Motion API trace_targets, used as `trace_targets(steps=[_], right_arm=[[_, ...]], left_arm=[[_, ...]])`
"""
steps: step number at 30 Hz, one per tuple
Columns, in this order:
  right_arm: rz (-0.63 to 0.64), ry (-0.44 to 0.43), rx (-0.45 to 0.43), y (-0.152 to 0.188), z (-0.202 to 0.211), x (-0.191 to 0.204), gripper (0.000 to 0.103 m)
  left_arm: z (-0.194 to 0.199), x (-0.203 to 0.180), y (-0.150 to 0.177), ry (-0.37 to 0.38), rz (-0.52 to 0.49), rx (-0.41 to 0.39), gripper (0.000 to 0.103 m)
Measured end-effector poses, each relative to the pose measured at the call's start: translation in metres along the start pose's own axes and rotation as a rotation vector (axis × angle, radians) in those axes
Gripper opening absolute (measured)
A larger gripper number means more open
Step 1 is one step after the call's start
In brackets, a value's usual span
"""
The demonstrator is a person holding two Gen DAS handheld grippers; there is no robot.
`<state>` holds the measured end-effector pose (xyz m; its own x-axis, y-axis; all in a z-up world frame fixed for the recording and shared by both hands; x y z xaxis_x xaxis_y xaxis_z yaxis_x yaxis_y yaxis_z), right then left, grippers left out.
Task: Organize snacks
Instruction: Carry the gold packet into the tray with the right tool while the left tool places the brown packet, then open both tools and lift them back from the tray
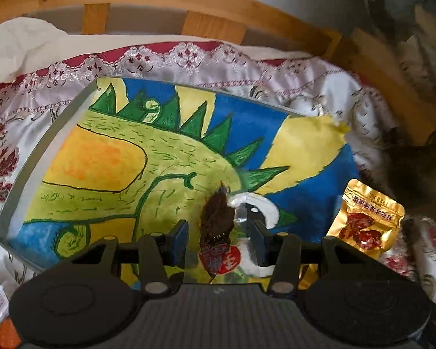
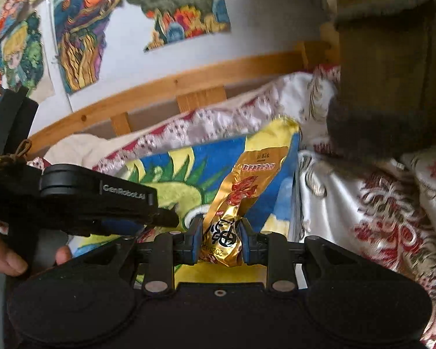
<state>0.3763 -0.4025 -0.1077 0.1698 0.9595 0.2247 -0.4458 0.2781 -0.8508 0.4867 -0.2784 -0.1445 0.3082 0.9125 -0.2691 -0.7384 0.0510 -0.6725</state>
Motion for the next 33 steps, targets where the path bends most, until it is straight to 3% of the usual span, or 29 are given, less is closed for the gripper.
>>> trace_targets(steps=[2,4,5,6,10,15,25,33], right_arm=[[0.007,0.014,0.014,0.003,-0.004,-0.001,0.032],[0.011,0.031,0.017,0.004,-0.002,-0.001,0.042],[0.014,0.034,0.016,0.004,-0.001,0.0,0.053],[0.019,0.034,0.011,0.003,0.001,0.001,0.059],[0.064,0.064,-0.021,-0.002,0.02,0.005,0.077],[0.078,0.079,-0.061,-0.004,0.063,0.015,0.1],[-0.031,0.116,-0.102,0.03,0.178,0.037,0.102],[-0.011,0.18,-0.135,0.052,0.253,0.069,0.102]], left_arm=[[-0.003,-0.003,0.002,-0.018,-0.028,0.009,0.055],[-0.002,-0.003,0.003,-0.042,-0.046,0.004,0.069],[0.002,-0.003,0.002,-0.049,-0.048,-0.008,0.081],[0.008,-0.001,0.001,-0.058,-0.049,-0.028,0.086],[0.035,0.006,-0.002,-0.049,-0.048,-0.079,0.089],[0.092,0.023,0.003,-0.092,-0.052,-0.195,0.101],[0.221,0.056,0.065,-0.191,-0.073,-0.39,0.102],[0.282,0.086,0.125,-0.277,-0.042,-0.302,0.103]])
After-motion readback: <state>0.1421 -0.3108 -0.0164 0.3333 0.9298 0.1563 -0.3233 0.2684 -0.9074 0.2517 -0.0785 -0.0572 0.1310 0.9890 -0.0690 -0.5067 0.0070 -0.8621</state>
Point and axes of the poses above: each gripper's, at about its wrist camera, not at the fingertips, and z roughly against the way its jaws point, x to its left, y to its underside, the point moved 8 cm from there along -z, roughly the way its jaws point, and after that the axes turned 5 degrees about -x, right-handed, at the moved point
